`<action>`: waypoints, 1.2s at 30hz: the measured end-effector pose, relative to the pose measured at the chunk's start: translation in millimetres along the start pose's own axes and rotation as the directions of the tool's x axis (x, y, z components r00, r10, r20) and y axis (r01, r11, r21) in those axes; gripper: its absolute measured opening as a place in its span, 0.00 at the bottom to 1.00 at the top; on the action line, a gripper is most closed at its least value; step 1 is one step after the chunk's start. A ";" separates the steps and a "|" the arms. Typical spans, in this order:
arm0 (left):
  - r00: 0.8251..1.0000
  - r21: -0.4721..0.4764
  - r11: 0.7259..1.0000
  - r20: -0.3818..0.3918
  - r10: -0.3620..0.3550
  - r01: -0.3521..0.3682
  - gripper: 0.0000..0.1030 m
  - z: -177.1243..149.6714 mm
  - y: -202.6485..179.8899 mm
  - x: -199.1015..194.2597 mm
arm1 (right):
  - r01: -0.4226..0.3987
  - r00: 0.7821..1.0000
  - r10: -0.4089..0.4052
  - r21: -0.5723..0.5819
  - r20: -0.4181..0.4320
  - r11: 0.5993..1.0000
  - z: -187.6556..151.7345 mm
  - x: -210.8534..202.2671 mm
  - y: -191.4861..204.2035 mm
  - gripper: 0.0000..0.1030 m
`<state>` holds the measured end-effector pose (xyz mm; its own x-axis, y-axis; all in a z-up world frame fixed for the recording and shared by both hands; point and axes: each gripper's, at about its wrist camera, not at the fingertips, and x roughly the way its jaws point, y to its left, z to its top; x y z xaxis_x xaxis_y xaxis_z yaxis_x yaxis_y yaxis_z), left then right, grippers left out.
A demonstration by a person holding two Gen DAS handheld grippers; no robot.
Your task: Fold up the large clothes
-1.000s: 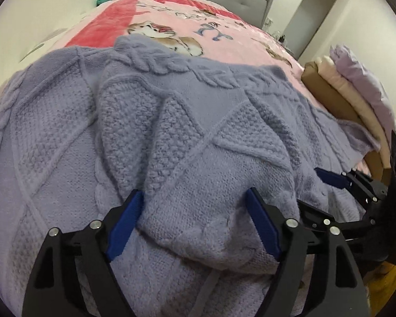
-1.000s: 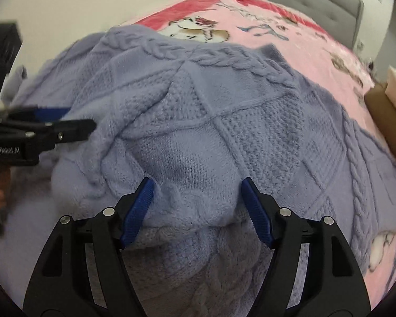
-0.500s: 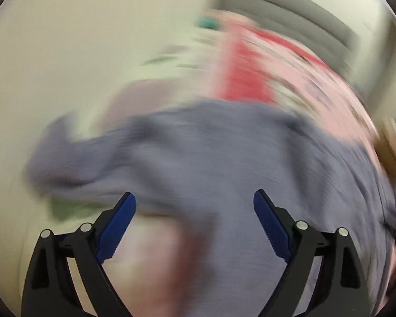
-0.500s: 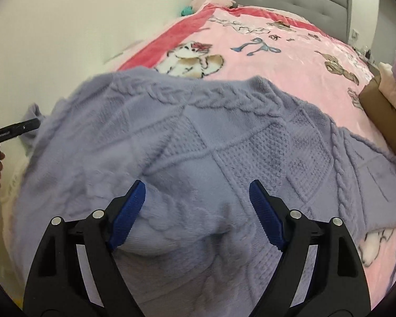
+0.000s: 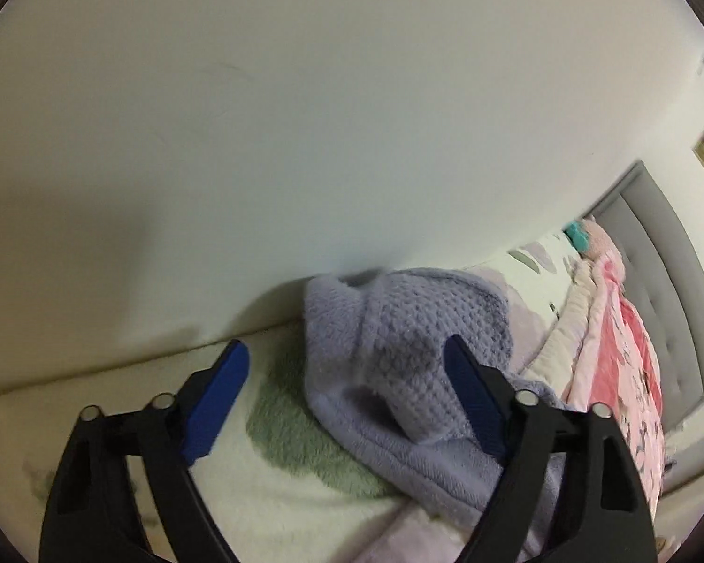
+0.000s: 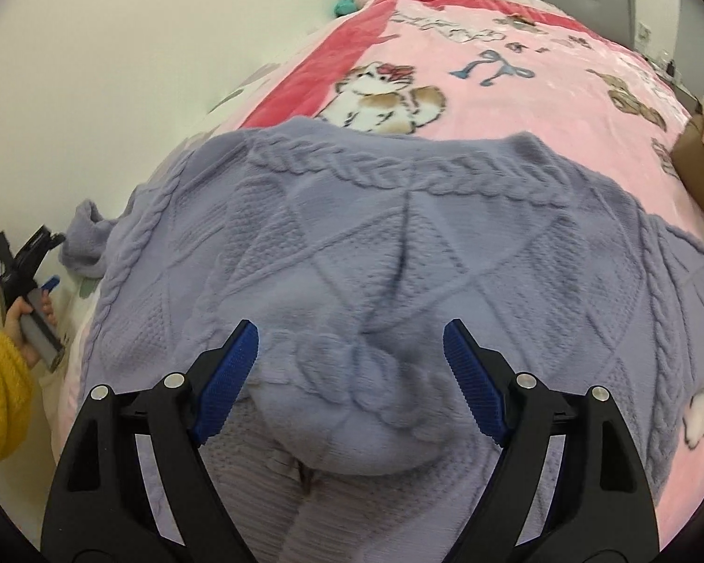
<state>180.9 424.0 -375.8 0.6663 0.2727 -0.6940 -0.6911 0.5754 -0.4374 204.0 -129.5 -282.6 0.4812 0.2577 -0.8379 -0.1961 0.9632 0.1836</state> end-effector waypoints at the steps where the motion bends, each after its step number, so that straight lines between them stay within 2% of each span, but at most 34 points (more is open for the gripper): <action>1: 1.000 0.024 1.000 -0.003 -0.010 0.010 0.73 -0.1 -2.2 4.1 | -0.002 1.000 0.002 -0.002 -0.003 1.000 0.4 0.6 1.6 0.75; 4: 0.998 0.062 0.997 -0.050 -0.046 0.049 0.49 1.2 -6.5 21.3 | -0.007 1.000 0.006 -0.007 -0.014 1.000 0.4 4.0 8.9 0.75; 5: 0.997 0.074 0.996 -0.066 -0.045 0.050 0.31 0.9 -10.9 26.6 | -0.004 1.000 0.004 -0.007 -0.017 1.000 0.3 4.5 10.2 0.75; 6: 0.998 0.091 0.995 -0.064 -0.029 0.035 0.20 2.6 -17.8 30.6 | -0.003 1.000 0.003 -0.007 -0.020 1.000 0.1 4.3 10.8 0.75; 7: 0.998 0.105 0.994 -0.055 -0.010 0.016 0.20 3.1 -22.9 27.6 | -0.005 1.000 0.005 -0.003 -0.022 1.000 0.2 3.9 11.1 0.75; 10: 0.999 0.161 0.986 0.002 -0.045 0.045 0.16 4.0 -56.6 3.0 | 0.001 1.000 -0.001 0.021 -0.021 1.000 0.0 1.2 9.3 0.75; 12: 0.992 0.218 0.970 0.048 -0.121 0.108 0.15 4.8 -90.1 -26.1 | 0.013 1.000 -0.013 0.039 -0.017 0.999 0.9 -2.8 5.4 0.75; 14: 0.977 0.272 0.945 0.063 -0.203 0.179 0.15 4.1 -123.0 -52.4 | 0.023 1.000 -0.023 0.066 -0.004 0.998 2.6 -9.2 -0.4 0.75; 15: 0.964 0.303 0.925 0.058 -0.259 0.231 0.15 1.9 -142.9 -65.4 | 0.028 1.000 -0.028 0.076 0.004 0.997 3.1 -11.7 -3.7 0.75; 16: 0.943 0.339 0.893 0.046 -0.328 0.294 0.15 -3.7 -168.2 -80.4 | 0.033 0.999 -0.034 0.090 0.010 0.995 3.2 -14.7 -7.2 0.75; 17: 0.928 0.370 0.866 0.029 -0.372 0.335 0.15 -9.7 -185.1 -89.3 | 0.043 0.999 -0.046 0.107 0.018 0.993 3.0 -18.4 -12.8 0.75; 18: 0.913 0.426 0.827 0.006 -0.407 0.366 0.15 -19.7 -206.6 -99.5 | 0.055 0.998 -0.059 0.122 0.022 0.991 2.8 -21.6 -18.1 0.75; 21: 0.876 0.587 0.697 -0.045 -0.481 0.412 0.15 -64.0 -264.6 -125.4 | 0.082 0.995 -0.090 0.177 0.037 0.981 -0.1 -31.4 -37.1 0.75; 23: 0.864 0.639 0.641 -0.074 -0.499 0.425 0.15 -100.8 -291.4 -136.8 | 0.091 0.994 -0.103 0.217 0.046 0.972 -3.9 -37.4 -51.2 0.75; 25: 0.865 0.676 0.596 -0.126 -0.485 0.433 0.15 -149.7 -312.4 -141.1 | 0.112 0.991 -0.129 0.276 0.046 0.955 -12.2 -43.2 -70.6 0.75; 26: 0.873 0.708 0.564 -0.158 -0.461 0.426 0.15 -182.0 -322.1 -139.9 | 0.116 0.990 -0.136 0.302 0.043 0.946 -15.9 -45.2 -79.2 0.75; 29: 0.885 0.794 0.457 -0.210 -0.415 0.402 0.15 -251.2 -330.3 -134.1 | 0.101 0.990 -0.131 0.402 0.048 0.910 -27.8 -52.4 -106.7 0.75; 31: 0.899 0.831 0.389 -0.267 -0.347 0.397 0.15 -295.7 -328.7 -124.3 | 0.086 0.992 -0.119 0.438 0.050 0.895 -28.8 -55.4 -119.4 0.75; 32: 0.901 0.846 0.357 -0.286 -0.325 0.397 0.15 -311.3 -325.8 -123.5 | 0.063 0.993 -0.098 0.437 0.058 0.897 -25.7 -56.5 -124.5 0.75; 33: 0.903 0.865 0.313 -0.297 -0.311 0.392 0.15 -328.4 -322.0 -123.7 | 0.030 0.996 -0.064 0.424 0.065 0.905 -20.2 -56.0 -127.5 0.75; 34: 0.907 0.890 0.258 -0.297 -0.298 0.377 0.15 -342.3 -317.7 -123.5 | -0.001 0.997 -0.030 0.413 0.069 0.911 -14.8 -54.2 -129.0 0.77; 35: 0.910 0.905 0.224 -0.288 -0.299 0.360 0.15 -349.9 -308.1 -129.2 | -0.052 0.997 0.026 0.402 0.070 0.914 -5.6 -48.7 -130.3 0.79; 36: 0.911 0.915 0.202 -0.280 -0.302 0.348 0.15 -351.5 -297.4 -131.7 | -0.099 0.994 0.077 0.393 0.072 0.914 4.0 -42.1 -129.7 0.83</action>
<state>200.2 -54.1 -355.3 0.7373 -0.1411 -0.6606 0.3486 0.9171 0.1932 212.6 -264.9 -269.0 0.5245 0.3358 -0.7824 0.1084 0.8851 0.4526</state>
